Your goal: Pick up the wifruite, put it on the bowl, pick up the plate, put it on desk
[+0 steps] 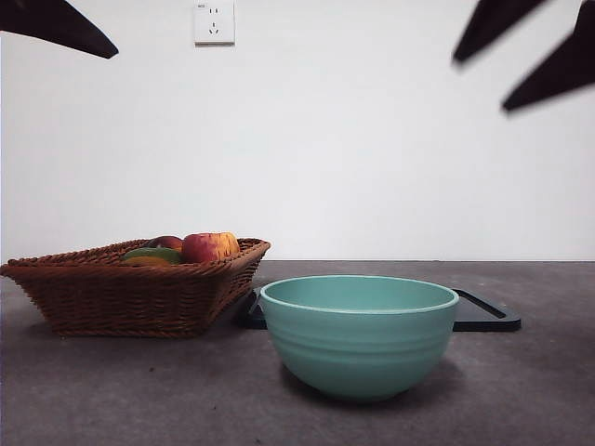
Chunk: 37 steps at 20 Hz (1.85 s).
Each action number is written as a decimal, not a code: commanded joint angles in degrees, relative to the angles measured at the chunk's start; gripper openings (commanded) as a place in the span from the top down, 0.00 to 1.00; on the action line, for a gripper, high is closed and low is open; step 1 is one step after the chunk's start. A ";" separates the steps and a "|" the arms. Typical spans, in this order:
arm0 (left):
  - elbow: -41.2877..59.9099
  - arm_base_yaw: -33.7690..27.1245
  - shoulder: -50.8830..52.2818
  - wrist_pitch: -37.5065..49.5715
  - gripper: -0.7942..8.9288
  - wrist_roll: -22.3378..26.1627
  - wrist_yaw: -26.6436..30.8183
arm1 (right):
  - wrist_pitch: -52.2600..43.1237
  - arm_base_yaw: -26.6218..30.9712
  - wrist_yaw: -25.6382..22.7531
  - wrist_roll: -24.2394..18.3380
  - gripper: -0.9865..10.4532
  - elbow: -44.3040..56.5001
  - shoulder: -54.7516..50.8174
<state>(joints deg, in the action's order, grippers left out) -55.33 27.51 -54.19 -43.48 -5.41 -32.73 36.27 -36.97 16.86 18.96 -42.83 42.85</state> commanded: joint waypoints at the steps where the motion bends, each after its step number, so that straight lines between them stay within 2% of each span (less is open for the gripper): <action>1: -1.22 0.26 -0.20 0.33 0.57 0.70 -0.09 | -0.20 -0.42 1.33 0.57 0.68 -0.72 -4.02; 7: -1.22 0.26 -0.20 -0.79 0.57 0.68 -0.09 | 0.04 -0.42 1.14 0.55 0.68 -0.72 -10.62; 8: -1.22 0.26 -0.20 -0.79 0.59 0.70 -0.09 | 0.37 -0.42 1.14 0.55 0.71 -0.72 -10.84; 10: -1.22 0.26 -0.20 -0.79 0.81 0.70 -0.09 | 1.60 -0.42 0.98 0.13 0.92 -0.72 -10.82; 11: -1.22 0.26 -0.20 -0.76 0.92 0.70 -0.09 | 1.99 -0.42 0.90 -0.17 0.91 -0.72 -10.78; 20: -1.22 0.26 -0.13 -0.90 0.91 0.44 -0.09 | 1.86 -0.42 0.96 -0.11 0.91 -0.72 -10.78; 22: -1.29 0.26 0.00 -1.90 0.91 -2.64 -0.15 | 1.86 -0.42 0.96 -0.11 0.91 -0.72 -10.80; 24: -1.14 0.26 0.92 -3.34 0.91 4.79 0.00 | 1.86 -0.42 0.96 -0.11 0.91 -0.72 -10.80; 25: -0.87 0.26 2.51 -2.71 0.91 6.84 0.15 | 1.62 -0.42 0.96 -0.11 0.91 -0.72 -10.80; 27: 0.11 0.15 7.39 0.00 0.91 6.86 0.37 | 1.11 -0.42 0.98 -0.11 0.91 -0.72 -10.80; 31: 7.58 -1.68 21.18 2.38 0.91 1.92 10.91 | 0.35 -0.39 0.96 -0.11 0.91 -0.72 -10.80; 34: 14.08 -2.40 33.53 2.47 0.91 -3.67 18.01 | -0.33 -0.39 0.96 -0.11 0.91 -0.72 -10.80; 36: 15.34 -2.43 40.89 1.84 0.91 -7.96 27.67 | -0.31 -0.39 0.96 -0.11 0.91 -0.72 -10.80; 37: 15.37 -2.43 43.98 1.84 0.91 -8.63 32.37 | -0.33 -0.39 0.96 -0.11 0.91 -0.72 -10.80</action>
<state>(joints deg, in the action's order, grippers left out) -39.55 24.97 -10.44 -42.17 -11.57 -2.17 36.62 -36.97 17.85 18.92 -42.83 31.88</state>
